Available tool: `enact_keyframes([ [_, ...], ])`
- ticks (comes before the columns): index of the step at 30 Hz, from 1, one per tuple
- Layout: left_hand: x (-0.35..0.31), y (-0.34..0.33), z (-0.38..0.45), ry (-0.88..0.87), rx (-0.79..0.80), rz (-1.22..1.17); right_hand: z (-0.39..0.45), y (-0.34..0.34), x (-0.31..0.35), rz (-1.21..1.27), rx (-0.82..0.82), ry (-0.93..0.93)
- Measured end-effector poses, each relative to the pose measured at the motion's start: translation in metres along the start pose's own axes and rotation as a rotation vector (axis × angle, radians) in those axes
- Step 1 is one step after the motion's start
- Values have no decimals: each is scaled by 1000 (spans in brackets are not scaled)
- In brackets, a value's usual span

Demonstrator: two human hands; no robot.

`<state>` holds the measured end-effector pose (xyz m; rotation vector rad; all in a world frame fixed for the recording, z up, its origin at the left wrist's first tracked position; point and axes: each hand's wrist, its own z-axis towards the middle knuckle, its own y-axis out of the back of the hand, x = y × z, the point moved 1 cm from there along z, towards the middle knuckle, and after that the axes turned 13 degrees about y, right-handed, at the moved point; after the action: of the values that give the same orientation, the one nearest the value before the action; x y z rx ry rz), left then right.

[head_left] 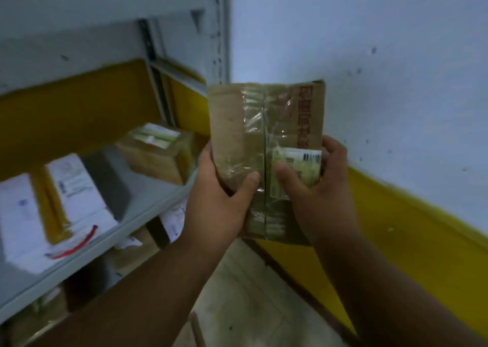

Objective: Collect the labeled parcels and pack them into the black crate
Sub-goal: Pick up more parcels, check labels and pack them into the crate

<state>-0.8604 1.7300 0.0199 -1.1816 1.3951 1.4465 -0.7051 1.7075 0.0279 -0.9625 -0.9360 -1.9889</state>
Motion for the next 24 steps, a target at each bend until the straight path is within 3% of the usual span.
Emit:
enact_keyframes([
  [6,-40,73,-18,-13,-8,-64,1,-14,68,163,79,43],
  [11,-73,119,-28,-44,-26,-275,25,-22,110,266,195,169],
  [15,-83,137,-55,-105,-253,-270,38,-38,136,392,333,290],
  [24,-64,160,-179,17,-768,-194,-11,-72,171,579,795,445],
])
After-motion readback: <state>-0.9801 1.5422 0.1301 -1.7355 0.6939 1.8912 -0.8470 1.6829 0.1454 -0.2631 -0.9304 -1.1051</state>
